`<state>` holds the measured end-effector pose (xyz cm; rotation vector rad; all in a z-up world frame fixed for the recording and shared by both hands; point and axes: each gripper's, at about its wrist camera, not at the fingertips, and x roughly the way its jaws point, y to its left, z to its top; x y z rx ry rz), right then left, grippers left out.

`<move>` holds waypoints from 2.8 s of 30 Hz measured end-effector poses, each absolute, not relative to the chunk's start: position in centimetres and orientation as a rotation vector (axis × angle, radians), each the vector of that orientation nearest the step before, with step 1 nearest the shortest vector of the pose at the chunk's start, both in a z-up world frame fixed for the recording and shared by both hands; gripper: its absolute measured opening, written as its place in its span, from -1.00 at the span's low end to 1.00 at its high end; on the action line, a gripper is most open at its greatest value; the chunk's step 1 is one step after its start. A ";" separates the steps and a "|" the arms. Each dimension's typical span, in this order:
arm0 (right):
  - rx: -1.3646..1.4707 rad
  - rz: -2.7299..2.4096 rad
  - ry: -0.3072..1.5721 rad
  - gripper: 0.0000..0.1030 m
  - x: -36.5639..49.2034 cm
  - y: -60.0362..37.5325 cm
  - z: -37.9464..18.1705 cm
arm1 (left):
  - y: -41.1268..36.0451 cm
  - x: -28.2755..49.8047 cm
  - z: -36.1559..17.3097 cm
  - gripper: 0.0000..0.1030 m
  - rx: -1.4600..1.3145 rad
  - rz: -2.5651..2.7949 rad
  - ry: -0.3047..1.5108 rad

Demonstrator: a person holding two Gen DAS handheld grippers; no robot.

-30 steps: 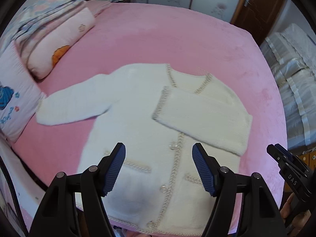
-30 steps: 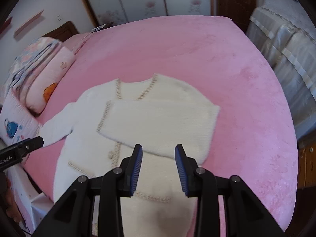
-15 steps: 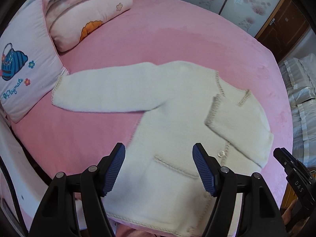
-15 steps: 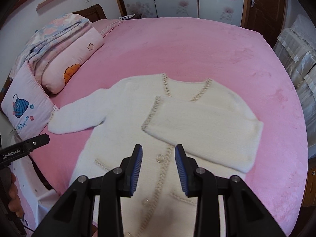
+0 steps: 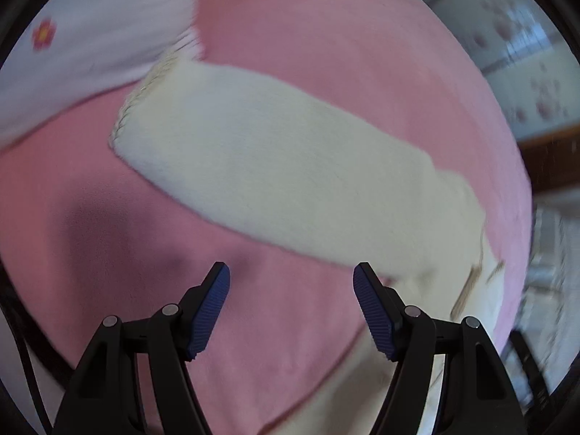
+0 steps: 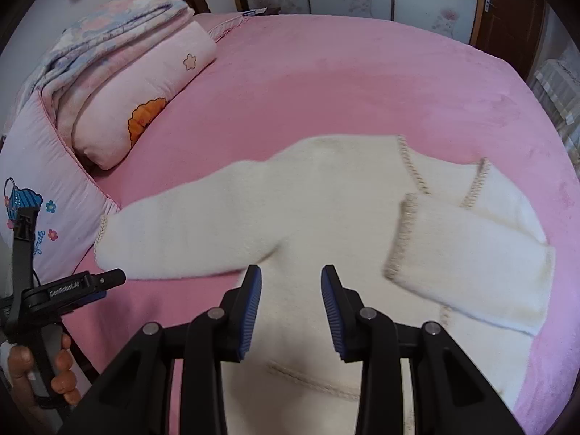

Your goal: Fold large clothes

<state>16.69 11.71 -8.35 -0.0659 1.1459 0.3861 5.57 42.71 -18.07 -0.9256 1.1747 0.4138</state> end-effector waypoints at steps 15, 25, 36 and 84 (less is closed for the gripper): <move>-0.125 0.433 1.265 -0.33 16.0 19.2 -11.9 | 50.3 5.5 -26.9 -0.75 -1.166 0.622 1.090; 0.023 0.326 1.324 -0.33 17.1 13.3 -14.0 | 44.1 12.6 -14.4 -0.78 -1.057 0.295 0.885; 0.185 0.060 1.271 -0.33 17.2 -3.6 -14.4 | 15.7 23.3 -12.2 -0.73 -0.739 -0.290 1.061; 0.311 -0.060 1.294 -0.46 23.7 -19.5 -21.8 | 17.0 16.1 -22.5 -0.32 -0.451 0.035 1.371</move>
